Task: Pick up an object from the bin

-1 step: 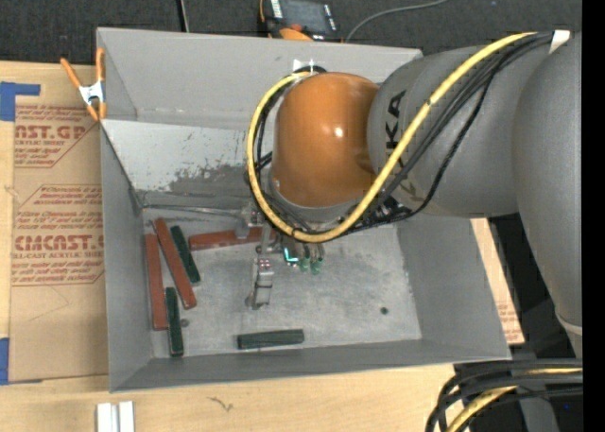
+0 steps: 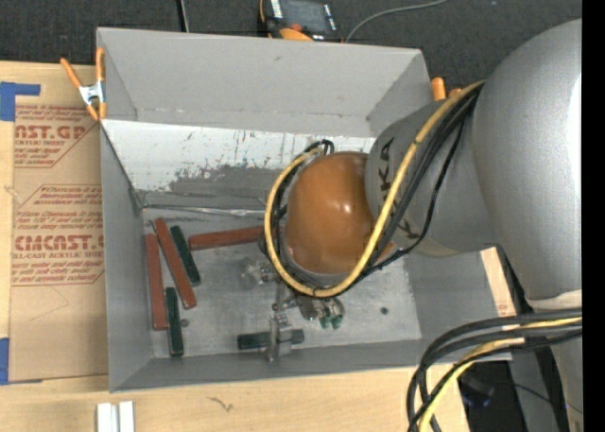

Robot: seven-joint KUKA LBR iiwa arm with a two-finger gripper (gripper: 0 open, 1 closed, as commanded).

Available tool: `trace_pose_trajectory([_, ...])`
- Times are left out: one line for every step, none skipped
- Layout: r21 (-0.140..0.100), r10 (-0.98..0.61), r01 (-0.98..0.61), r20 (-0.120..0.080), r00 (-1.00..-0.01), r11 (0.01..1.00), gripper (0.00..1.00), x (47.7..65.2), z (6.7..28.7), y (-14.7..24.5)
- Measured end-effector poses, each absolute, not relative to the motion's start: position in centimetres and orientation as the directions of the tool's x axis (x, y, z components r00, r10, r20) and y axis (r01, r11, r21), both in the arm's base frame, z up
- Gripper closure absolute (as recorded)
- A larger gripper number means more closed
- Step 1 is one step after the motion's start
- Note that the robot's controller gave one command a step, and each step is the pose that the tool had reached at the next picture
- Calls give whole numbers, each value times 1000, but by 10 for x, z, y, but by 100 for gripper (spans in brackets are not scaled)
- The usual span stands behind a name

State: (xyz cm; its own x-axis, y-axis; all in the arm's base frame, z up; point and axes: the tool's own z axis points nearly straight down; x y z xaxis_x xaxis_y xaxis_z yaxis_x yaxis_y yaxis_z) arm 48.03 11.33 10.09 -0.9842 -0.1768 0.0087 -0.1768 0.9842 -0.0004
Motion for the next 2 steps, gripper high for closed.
trace_pose_trajectory([0,-178,-178,-5,-984,984,0,494,152,109])
trace_pose_trajectory([1,-318,-318,-8,-948,948,0,575,68,124])
